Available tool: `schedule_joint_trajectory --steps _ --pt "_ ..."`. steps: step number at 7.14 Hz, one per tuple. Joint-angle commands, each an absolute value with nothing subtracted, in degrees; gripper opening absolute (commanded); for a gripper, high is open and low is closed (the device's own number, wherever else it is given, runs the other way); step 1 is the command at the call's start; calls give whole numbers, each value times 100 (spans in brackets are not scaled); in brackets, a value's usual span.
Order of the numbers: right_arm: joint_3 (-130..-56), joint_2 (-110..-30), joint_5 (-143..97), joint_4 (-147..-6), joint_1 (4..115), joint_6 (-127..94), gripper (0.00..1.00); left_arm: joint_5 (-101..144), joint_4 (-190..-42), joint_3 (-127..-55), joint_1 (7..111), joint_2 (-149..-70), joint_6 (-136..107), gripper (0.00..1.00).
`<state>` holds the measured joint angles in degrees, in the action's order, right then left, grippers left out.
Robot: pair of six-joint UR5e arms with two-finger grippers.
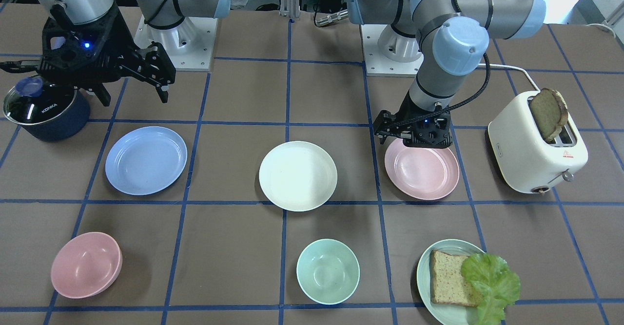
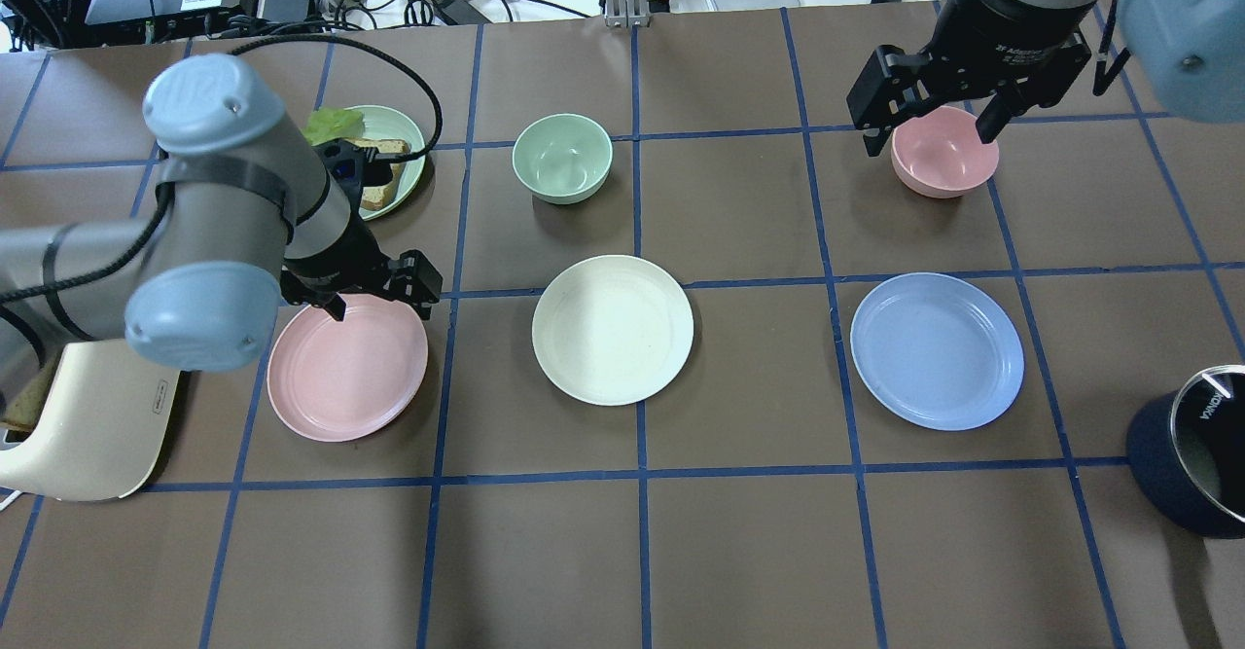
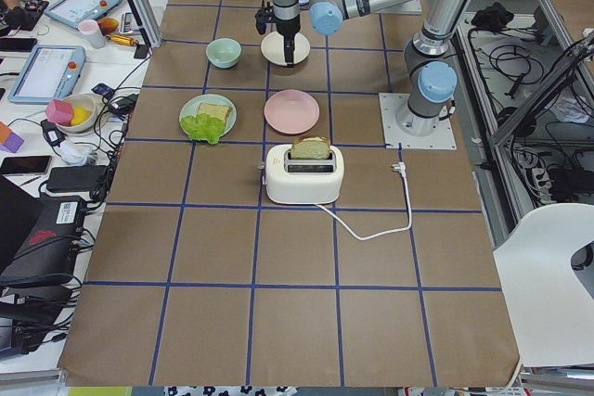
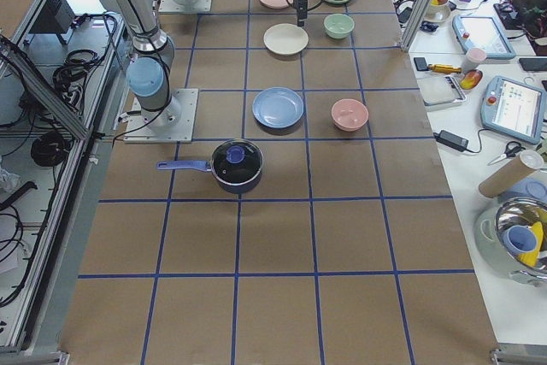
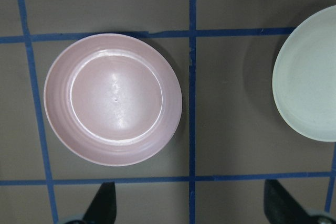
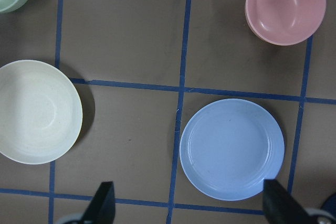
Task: Stack three plates with pink and blue
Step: 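Grasp the pink plate rim with the left gripper while the right arm moves out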
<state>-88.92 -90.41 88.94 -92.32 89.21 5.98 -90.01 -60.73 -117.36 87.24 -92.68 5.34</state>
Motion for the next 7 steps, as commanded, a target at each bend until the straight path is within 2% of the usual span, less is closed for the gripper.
schedule_joint_trajectory --steps 1,4,5,6,7 --pt "-8903 -9035 8895 -9237 8921 598 100 -9000 -4697 -12496 8684 -9622 756 100" --pt "-8965 -9000 8895 -9237 8860 764 100 -8991 -3791 -12857 8684 -10089 730 98" --pt "-9000 -8904 8921 -9255 8798 1139 100 -9000 -3736 -12832 8684 -10159 782 89" --pt "-9026 -8860 8991 -9264 8693 1369 100 -9000 -3735 -12823 8684 -10195 808 49" --pt "-9079 -8798 8983 -9246 8423 1493 100 -9000 -3735 -12815 8684 -10213 800 18"
